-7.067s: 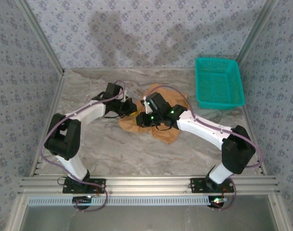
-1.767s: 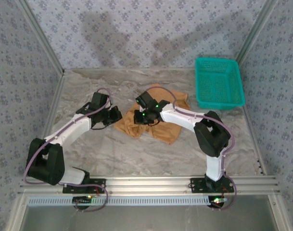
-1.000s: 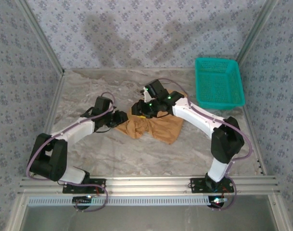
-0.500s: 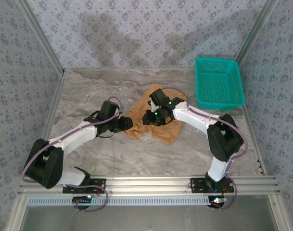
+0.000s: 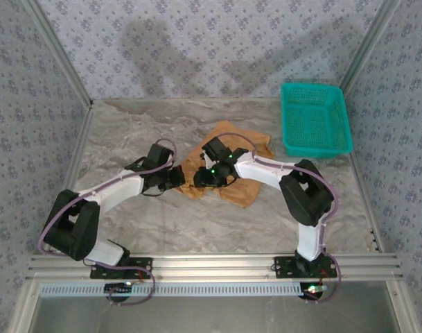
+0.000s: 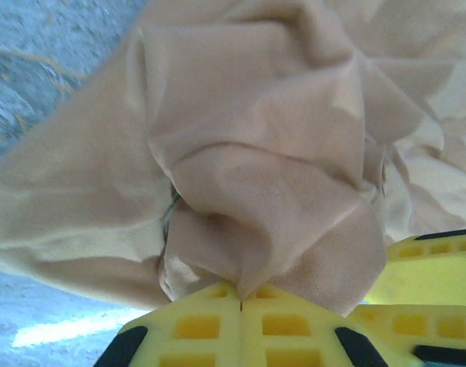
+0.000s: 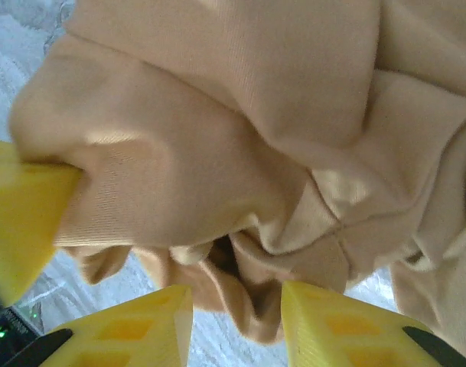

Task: Fold the inside-out t-shirt

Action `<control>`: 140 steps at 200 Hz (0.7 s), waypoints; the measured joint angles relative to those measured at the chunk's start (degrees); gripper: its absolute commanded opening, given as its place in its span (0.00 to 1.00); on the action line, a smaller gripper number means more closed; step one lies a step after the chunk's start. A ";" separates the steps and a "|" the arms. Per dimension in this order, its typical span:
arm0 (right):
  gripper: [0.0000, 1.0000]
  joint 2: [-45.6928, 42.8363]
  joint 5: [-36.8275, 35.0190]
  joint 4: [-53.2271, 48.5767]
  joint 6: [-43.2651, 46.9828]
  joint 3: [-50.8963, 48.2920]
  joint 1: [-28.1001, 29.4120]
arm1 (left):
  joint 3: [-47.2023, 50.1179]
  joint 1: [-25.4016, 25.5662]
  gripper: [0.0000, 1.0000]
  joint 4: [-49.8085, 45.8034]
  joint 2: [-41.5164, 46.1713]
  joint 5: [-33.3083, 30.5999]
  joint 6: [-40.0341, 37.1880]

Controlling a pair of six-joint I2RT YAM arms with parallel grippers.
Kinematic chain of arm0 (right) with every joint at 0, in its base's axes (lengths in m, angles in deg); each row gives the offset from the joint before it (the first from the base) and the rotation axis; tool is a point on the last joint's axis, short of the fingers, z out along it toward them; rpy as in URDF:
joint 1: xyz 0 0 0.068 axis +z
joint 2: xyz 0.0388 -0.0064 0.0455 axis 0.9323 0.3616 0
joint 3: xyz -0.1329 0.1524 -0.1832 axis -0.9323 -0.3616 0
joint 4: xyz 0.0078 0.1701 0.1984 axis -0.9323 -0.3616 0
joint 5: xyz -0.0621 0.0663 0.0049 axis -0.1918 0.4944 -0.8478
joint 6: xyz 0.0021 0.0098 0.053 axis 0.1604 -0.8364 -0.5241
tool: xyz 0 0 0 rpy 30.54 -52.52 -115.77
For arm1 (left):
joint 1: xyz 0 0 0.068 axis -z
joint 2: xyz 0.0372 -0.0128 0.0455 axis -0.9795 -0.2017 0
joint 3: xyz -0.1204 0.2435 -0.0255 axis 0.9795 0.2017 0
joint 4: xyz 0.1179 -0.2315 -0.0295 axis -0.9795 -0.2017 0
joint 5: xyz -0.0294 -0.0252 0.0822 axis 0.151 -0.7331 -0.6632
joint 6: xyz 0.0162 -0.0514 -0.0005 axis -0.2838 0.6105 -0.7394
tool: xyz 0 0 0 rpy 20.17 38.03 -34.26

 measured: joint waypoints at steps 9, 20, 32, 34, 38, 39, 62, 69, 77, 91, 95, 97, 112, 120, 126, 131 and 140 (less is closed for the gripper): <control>0.39 1.03 -0.48 0.11 0.00 1.07 0.00 | -0.20 -0.39 0.00 0.04 0.02 -0.33 0.17; 0.39 2.36 -0.94 0.26 0.00 2.62 0.00 | -0.22 -0.72 0.00 -0.15 0.02 -0.57 0.24; 0.39 3.52 -1.09 0.44 -0.02 4.20 0.00 | -0.22 -0.81 0.00 -0.57 0.04 -0.61 0.33; 0.39 3.63 -1.11 0.48 -0.02 4.37 0.00 | -0.22 -0.81 0.00 -0.61 0.04 -0.61 0.35; 0.39 3.85 -1.11 0.50 -0.04 4.87 0.00 | -0.22 -0.81 0.00 -0.68 0.04 -0.61 0.35; 0.39 3.89 -1.11 0.50 -0.04 4.94 0.00 | -0.22 -0.81 0.00 -0.72 0.04 -0.61 0.37; 0.43 4.37 -1.09 0.70 -0.13 6.93 0.04 | -0.22 -0.83 0.00 -0.81 0.07 -0.57 0.39; 0.44 4.42 -1.07 0.85 -0.20 7.37 0.11 | -0.22 -0.83 0.00 -0.81 0.07 -0.57 0.37; 0.44 4.57 -1.01 0.92 -0.26 7.89 0.22 | -0.22 -1.01 0.00 -0.81 0.07 -0.55 0.39; 0.44 5.05 -0.87 0.94 -0.50 8.72 0.37 | -0.22 -1.20 0.00 -0.79 0.07 -0.50 0.42; 0.44 5.29 -0.85 1.03 -0.63 8.92 0.39 | -0.22 -1.29 0.00 -0.76 0.07 -0.48 0.44; 0.44 5.40 -0.83 1.14 -0.74 8.98 0.46 | -0.22 -1.33 0.00 -0.76 0.07 -0.46 0.44; 0.44 6.29 -0.50 1.84 -1.57 9.03 0.74 | -0.22 -1.75 0.00 -0.76 0.07 -0.13 0.70; 0.43 6.75 -0.42 2.05 -1.97 9.03 0.85 | -0.22 -1.97 0.00 -0.76 0.07 0.11 0.81; 0.41 7.08 -0.39 2.25 -2.32 9.01 0.94 | -0.22 -2.21 0.00 -0.74 0.09 0.33 0.85; 0.38 7.21 -0.33 2.43 -2.67 8.98 1.01 | -0.22 -2.36 0.00 -0.72 0.11 0.50 0.87; 0.27 7.39 -0.13 2.82 -3.69 8.98 1.03 | -0.13 -2.84 0.00 -0.39 0.17 1.14 1.22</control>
